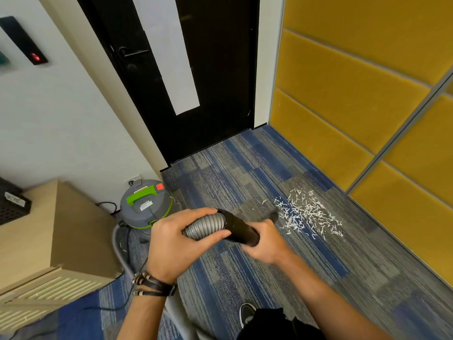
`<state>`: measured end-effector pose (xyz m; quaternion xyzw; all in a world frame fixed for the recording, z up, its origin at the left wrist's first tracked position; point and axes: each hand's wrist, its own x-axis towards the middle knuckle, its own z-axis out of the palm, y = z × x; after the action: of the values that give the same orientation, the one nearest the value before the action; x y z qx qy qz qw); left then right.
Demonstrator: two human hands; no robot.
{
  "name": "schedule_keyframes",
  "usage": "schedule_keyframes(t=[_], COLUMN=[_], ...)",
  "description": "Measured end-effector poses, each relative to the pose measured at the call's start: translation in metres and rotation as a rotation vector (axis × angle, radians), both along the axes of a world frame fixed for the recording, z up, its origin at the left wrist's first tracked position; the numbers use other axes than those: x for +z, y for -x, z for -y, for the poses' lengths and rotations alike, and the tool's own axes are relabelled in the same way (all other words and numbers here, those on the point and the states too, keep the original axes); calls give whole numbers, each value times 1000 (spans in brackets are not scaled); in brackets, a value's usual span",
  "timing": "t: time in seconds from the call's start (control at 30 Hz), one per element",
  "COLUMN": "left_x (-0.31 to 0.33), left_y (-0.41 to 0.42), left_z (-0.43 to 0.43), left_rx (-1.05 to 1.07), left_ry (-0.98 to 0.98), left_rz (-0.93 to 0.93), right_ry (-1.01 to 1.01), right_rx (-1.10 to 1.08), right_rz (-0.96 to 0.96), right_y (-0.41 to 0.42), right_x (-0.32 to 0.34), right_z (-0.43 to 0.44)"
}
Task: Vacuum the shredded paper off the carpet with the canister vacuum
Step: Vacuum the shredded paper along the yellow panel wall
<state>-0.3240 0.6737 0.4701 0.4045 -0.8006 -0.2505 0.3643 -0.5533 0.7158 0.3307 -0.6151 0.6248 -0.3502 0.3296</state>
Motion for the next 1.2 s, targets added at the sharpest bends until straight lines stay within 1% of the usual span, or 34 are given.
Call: schedule_keyframes(t=[0.17, 0.33, 0.47, 0.67, 0.8, 1.03, 1.2], left_x=[-1, 4, 13, 27, 32, 32, 22], left_y=[16, 35, 33, 21, 9, -6, 3], left_z=[5, 11, 15, 9, 2, -4, 3], left_rx=[24, -9, -23, -43, -57, -5, -3], left_ry=[44, 48, 44, 92, 113, 112, 70], left_rz=[-4, 14, 1, 20, 19, -38, -5], right_ry=[30, 20, 13, 81, 82, 124, 97], right_rx=[-9, -13, -30, -112, -105, -67, -66], right_rz=[-17, -11, 29, 80, 131, 98, 46], right_y=[17, 24, 16, -3, -20, -25, -9], right_x=[9, 4, 1, 3, 5, 14, 17], right_z=[10, 29, 25, 6, 3, 3, 13])
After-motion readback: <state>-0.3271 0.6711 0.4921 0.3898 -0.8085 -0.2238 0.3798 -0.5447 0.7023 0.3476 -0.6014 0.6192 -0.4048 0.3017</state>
